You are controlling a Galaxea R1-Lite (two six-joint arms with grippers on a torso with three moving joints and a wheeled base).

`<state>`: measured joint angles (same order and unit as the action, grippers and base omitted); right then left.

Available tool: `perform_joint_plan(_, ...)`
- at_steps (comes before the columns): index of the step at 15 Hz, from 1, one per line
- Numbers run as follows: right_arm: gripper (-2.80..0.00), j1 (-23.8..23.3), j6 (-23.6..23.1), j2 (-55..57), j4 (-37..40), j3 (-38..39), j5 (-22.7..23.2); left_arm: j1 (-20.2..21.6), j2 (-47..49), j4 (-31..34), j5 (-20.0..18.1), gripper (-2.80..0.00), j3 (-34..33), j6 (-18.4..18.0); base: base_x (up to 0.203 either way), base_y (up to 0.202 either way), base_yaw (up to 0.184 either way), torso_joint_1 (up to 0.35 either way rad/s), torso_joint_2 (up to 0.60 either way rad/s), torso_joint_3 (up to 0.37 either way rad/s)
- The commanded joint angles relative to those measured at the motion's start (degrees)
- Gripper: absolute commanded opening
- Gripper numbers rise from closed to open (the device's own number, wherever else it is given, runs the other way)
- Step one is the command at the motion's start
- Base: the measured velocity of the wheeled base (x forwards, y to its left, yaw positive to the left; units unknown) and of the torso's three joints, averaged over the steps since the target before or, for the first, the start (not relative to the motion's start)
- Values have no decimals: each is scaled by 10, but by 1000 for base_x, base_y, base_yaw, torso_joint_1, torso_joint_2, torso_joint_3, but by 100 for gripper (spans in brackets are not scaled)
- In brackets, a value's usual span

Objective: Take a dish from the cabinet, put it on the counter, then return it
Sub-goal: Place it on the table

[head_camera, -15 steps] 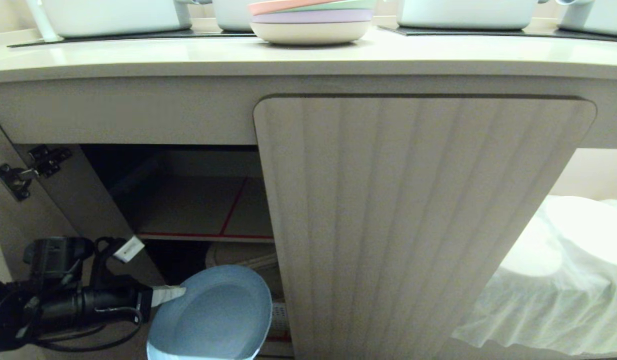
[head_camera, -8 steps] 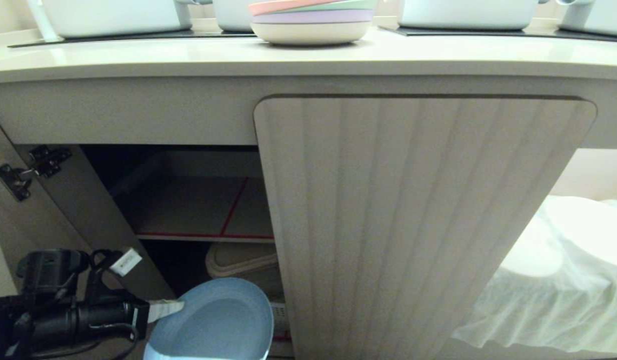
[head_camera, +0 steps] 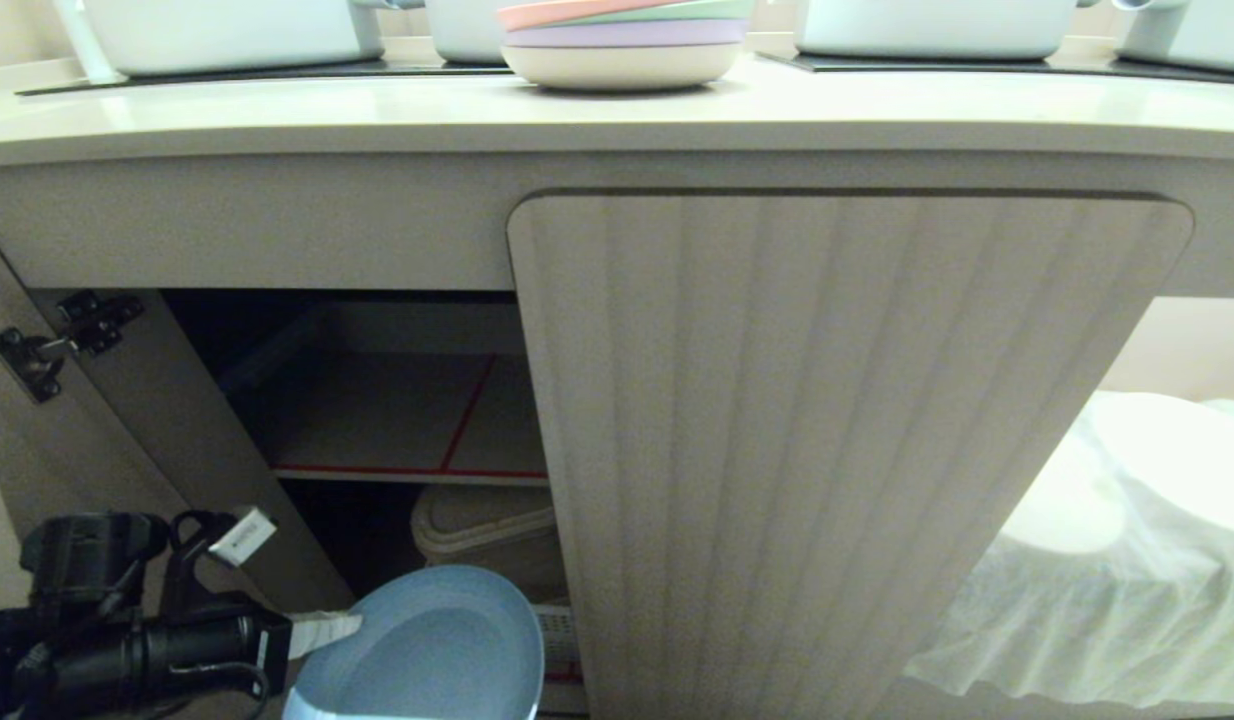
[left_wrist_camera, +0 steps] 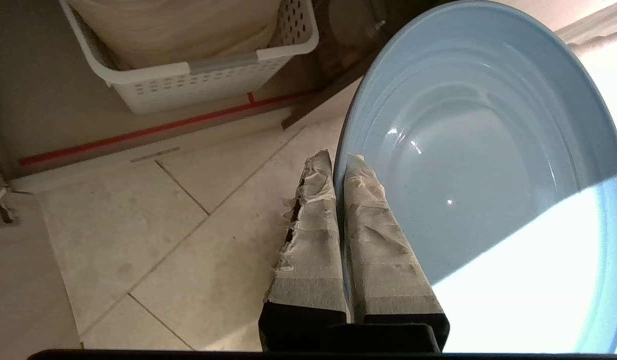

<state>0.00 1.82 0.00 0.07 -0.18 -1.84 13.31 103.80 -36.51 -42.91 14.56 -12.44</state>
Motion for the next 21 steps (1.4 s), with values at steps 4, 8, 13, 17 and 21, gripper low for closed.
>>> perform_joint_plan(4, -280, 1, 0, 0, 0, 0, 0, 0, 4, -47, -2, -280, -34, -2, 0, 0, 0, 0, 0, 0)
perform_joint_plan(8, -280, 0, 0, 0, 0, 0, 0, -1, 4, -49, -3, -280, -51, -29, 0, 0, 0, 0, 0, 0)
perform_joint_plan(13, -280, 0, 0, 0, 0, 0, 0, -7, 2, -50, -20, -280, -89, -84, 0, 0, 0, 0, 0, 0)
perform_joint_plan(17, -280, 1, 0, 0, 0, 0, 0, -6, 0, -51, -41, -280, -94, -85, 0, 0, 0, 0, 0, 0)
perform_joint_plan(21, -280, 1, 0, 0, 0, 0, 0, -6, 0, -51, -41, -280, -94, -86, 0, 0, 0, 0, 0, 0)
